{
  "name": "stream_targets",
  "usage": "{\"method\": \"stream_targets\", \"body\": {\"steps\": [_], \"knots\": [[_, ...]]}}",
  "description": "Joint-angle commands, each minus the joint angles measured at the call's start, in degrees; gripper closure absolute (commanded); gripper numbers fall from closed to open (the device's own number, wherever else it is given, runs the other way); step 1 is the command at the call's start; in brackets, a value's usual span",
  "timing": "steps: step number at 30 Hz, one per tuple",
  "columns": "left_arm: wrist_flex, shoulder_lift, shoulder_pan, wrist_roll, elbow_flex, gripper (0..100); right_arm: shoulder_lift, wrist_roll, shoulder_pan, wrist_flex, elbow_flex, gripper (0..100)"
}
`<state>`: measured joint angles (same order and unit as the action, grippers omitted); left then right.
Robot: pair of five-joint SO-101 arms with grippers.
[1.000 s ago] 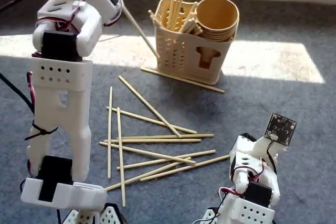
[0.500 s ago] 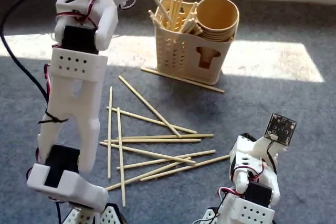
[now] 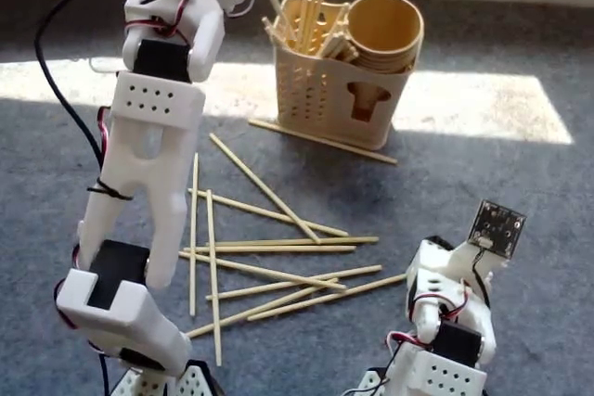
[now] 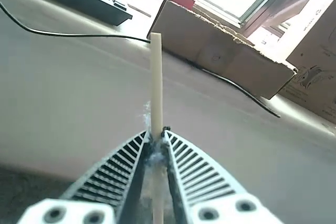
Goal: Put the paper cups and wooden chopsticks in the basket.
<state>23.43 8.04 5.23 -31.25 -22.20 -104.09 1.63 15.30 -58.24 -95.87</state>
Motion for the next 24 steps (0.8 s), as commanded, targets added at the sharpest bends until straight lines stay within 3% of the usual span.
{"method": "stream_targets", "body": {"steps": [1, 5, 12, 24], "knots": [[-0.7, -1.1, 1.54, 0.44, 1.36, 99, -0.22, 0.35, 0.48, -0.4, -5.49, 99.3], [0.62, -1.1, 1.45, 0.53, 4.97, 98, -0.22, 0.35, 0.48, -0.4, -5.49, 99.3], [12.57, -2.15, 1.98, 2.9, 3.65, 80, -0.22, 0.35, 0.48, -0.4, -5.49, 99.3], [23.82, -12.62, 1.98, 3.16, 3.12, 81, -0.22, 0.35, 0.48, -0.4, -5.49, 99.3]]}}
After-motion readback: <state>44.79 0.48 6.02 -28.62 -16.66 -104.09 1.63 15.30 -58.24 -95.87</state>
